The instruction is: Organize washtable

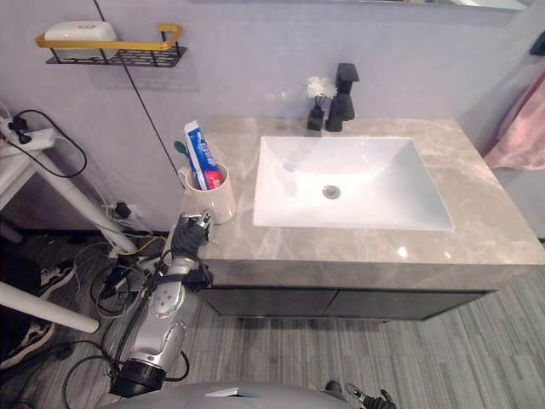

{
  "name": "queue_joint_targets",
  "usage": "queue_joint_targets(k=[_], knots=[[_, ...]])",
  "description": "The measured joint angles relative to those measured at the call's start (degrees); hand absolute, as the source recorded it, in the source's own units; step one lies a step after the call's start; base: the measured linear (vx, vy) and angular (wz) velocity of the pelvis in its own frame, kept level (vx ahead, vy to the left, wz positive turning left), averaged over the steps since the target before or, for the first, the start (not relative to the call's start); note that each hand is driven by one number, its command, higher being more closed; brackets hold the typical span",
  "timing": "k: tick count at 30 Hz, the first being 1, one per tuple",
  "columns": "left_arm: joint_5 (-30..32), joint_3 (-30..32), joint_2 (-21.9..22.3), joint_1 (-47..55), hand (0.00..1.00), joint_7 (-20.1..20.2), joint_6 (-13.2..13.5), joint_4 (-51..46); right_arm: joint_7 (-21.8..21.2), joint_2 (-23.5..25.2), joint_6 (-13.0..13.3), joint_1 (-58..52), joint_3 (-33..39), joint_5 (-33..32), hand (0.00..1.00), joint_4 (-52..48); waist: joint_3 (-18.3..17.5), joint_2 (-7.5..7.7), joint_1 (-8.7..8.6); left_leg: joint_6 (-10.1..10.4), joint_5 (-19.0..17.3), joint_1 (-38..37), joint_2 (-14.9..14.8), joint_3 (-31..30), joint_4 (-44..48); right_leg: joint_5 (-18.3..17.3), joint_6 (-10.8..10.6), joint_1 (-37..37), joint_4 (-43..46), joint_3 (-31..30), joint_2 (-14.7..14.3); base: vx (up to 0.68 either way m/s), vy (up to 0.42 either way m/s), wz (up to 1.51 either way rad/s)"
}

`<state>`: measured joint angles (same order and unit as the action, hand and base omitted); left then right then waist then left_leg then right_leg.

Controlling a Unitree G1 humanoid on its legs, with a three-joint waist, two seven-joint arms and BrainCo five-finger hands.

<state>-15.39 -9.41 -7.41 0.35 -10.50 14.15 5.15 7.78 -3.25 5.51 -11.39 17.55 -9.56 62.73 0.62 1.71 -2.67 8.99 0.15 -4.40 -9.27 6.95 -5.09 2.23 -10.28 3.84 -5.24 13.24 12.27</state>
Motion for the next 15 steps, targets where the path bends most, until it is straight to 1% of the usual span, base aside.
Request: queue_joint_targets(k=[6,15], knots=[[0.0,0.48,0.25,-1.56,1.0,-1.35,-0.41,1.13,0.0,0.03,0.0,0.0,0.01,0.0,0.0,-0.22,0.0,-0.04,-0.06,0.0,0.0,0.09,0.0,1.22,0.1,0.43,0.0,-0.93,-0.13,-1.14,0.01,-0.02,0.009,-0.1],[0.01,0.52,0.31,-3.56,1.0,-2.27,-0.47,1.6,-0.02,0.06,0.0,0.01,0.09,0.0,0.0,-0.35,0.03,-0.08,-0.19,0.01,-0.01,0.17,0.0,1.97,-0.04,0.6,-0.05,-1.68,-0.02,-1.84,0.0,0.0,0.002,-0.04]])
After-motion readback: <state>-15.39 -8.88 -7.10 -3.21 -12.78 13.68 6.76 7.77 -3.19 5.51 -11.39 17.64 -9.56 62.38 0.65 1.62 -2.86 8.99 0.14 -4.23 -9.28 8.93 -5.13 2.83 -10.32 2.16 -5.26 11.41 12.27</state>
